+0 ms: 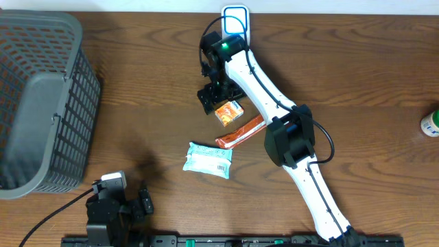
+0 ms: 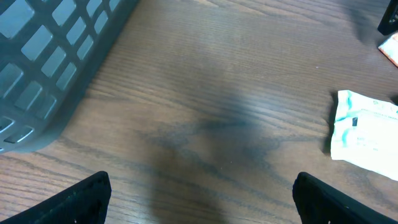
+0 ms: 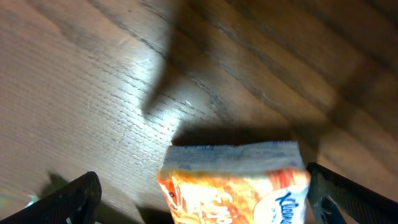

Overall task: Scan the item barcode
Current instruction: 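Grasp the Kleenex pack with the right gripper and lift, then hold the Kleenex pack up under the scanner with the right gripper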

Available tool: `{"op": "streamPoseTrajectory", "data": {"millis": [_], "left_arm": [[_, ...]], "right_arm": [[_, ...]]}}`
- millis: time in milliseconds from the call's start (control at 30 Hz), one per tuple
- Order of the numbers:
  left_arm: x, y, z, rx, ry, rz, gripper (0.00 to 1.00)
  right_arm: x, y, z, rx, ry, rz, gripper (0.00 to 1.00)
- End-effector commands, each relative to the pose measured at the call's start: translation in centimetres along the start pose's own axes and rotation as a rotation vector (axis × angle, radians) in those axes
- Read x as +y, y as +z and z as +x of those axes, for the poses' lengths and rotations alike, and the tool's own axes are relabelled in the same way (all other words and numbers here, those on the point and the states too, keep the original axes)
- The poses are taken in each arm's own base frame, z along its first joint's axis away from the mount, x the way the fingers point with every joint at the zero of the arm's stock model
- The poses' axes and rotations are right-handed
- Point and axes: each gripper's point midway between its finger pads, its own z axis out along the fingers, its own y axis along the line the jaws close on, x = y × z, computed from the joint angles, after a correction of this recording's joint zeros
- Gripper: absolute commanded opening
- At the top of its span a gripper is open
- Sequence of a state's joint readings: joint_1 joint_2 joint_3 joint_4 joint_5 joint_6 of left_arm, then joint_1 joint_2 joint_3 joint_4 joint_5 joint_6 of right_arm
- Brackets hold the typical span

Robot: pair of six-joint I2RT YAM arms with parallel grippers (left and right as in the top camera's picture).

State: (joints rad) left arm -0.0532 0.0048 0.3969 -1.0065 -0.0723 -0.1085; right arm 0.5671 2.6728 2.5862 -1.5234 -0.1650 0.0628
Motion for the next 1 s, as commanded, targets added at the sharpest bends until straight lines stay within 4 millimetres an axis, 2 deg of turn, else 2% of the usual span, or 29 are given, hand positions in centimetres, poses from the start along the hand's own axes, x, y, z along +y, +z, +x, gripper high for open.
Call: {"op": "streamPoseTrajectory", "data": {"millis": [0,167,367,500,733,833,967], "left_arm": [[-0.1,0.0,0.2,0.009,-0.009,0.007,0.94],[-0.1,0.0,0.2,0.009,-0.009,0.007,0.94],[-0.1,0.0,0.2,0.009,-0.009,0.007,0.94],[-0.1,0.0,0.2,0.009,-0.009,0.007,0.94],[-0.1,0.0,0.2,0.009,-0.009,0.007,0.94],[-0.1,0.0,0.2,0.009,-0.009,0.007,0.94],[-0.1,0.0,0.2,0.009,-0.010,0.007,0.94]], "right_arm": [[0.4,0.3,-0.1,0.001,-0.123,0.011,0.99],[-1.8,0.3,0.8,0.043,-0.075,0.133,0.99],[-2.2,1.0,1.9,0.091,-0.071,0.146,0.99],[-2.5,2.6,2.5,0.127,-0.068,0.147,0.99],[-3.1,6.4,4.6,0.213,-0.064,0.150,0.99],[-2.9,7.0,4.8,0.222,-0.066,0.146,0.97],[-2.5,7.2,4.2,0.193,-0.074,0.147,0.96]]}}
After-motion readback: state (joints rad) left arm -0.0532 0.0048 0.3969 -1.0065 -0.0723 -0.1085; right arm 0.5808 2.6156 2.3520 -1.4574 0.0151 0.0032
